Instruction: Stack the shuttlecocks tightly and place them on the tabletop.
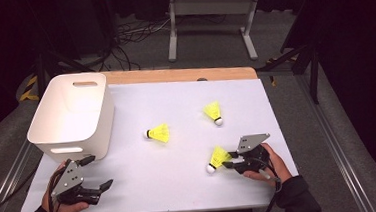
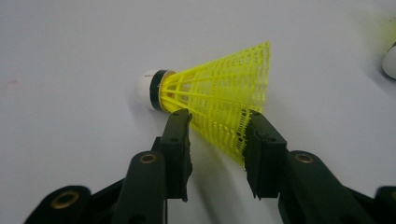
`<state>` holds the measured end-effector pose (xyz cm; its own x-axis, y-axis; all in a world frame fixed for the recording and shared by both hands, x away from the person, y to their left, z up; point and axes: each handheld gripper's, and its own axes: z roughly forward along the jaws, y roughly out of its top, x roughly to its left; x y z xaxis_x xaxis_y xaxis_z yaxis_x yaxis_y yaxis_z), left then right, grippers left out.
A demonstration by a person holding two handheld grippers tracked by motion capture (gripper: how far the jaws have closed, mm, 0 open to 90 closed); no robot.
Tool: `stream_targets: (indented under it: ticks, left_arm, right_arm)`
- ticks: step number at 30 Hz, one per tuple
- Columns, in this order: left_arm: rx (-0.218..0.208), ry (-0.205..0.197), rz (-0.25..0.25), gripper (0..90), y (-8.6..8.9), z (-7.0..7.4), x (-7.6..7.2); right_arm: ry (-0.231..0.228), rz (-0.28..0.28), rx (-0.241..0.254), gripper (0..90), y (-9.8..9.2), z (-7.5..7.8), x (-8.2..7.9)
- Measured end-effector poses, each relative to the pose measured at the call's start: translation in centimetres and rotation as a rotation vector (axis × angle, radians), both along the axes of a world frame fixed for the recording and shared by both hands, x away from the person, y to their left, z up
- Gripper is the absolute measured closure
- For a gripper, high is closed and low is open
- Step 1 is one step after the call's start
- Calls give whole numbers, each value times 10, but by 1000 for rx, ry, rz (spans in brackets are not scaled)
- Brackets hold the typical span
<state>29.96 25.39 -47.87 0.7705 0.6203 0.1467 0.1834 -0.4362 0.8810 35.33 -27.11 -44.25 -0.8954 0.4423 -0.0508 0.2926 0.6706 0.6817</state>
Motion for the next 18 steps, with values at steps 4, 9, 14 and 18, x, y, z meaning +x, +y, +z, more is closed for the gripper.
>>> stream_targets:
  ticks: [4,9,14,18]
  left_arm:
    - [1,3,0,64,0,0,1]
    - [3,8,5,65,-1,-1,1]
    - [-12,6,14,68,-1,1,1]
    - [-28,-1,15,69,-1,3,-1]
  right_arm:
    - [4,17,-4,761,-1,-1,-1]
    - [2,61,5,895,-1,-1,-5]
    - [-26,56,19,900,-1,2,-9]
    - [-54,34,39,900,-2,6,-12]
